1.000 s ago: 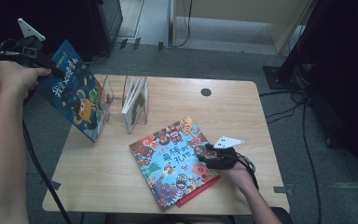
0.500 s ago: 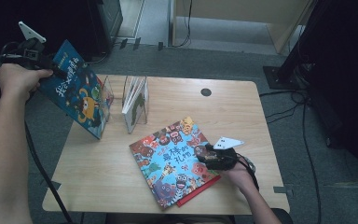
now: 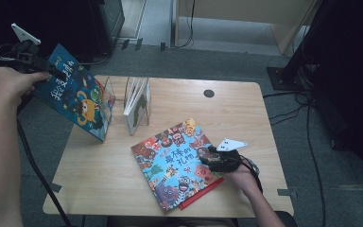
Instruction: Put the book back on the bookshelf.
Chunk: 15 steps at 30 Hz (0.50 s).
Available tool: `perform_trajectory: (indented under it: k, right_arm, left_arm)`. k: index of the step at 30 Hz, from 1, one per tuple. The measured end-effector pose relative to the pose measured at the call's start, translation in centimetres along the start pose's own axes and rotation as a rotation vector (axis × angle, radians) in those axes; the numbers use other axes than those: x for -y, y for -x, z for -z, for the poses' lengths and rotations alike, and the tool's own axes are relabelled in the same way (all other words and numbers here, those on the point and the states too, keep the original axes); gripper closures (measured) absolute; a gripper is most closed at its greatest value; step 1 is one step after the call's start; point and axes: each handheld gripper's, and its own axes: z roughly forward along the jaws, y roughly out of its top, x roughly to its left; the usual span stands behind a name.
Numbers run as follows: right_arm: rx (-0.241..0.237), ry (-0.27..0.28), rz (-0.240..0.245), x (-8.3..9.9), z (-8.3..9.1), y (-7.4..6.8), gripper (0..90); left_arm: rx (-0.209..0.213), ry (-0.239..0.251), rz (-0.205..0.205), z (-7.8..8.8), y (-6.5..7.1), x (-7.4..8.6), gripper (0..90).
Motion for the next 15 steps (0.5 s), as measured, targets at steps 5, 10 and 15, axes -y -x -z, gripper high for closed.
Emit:
perform_trajectory:
  k: [5, 10, 15]
  right_arm:
    - [-0.001, -0.003, -0.002, 0.0, 0.0, 0.0, 39.5]
    - [-0.002, -0.003, -0.008, 0.0, 0.1, 0.2, 39.5]
    - [-0.001, -0.003, -0.012, 0.1, 0.2, 0.2, 39.5]
  left_arm:
    - [0.016, 0.011, -0.01, 0.2, 0.0, 0.1, 50.3]
    - [0.036, 0.024, -0.006, 0.9, -0.3, 0.4, 48.3]
    - [0.031, 0.031, -0.003, 2.4, -0.4, 1.1, 47.5]
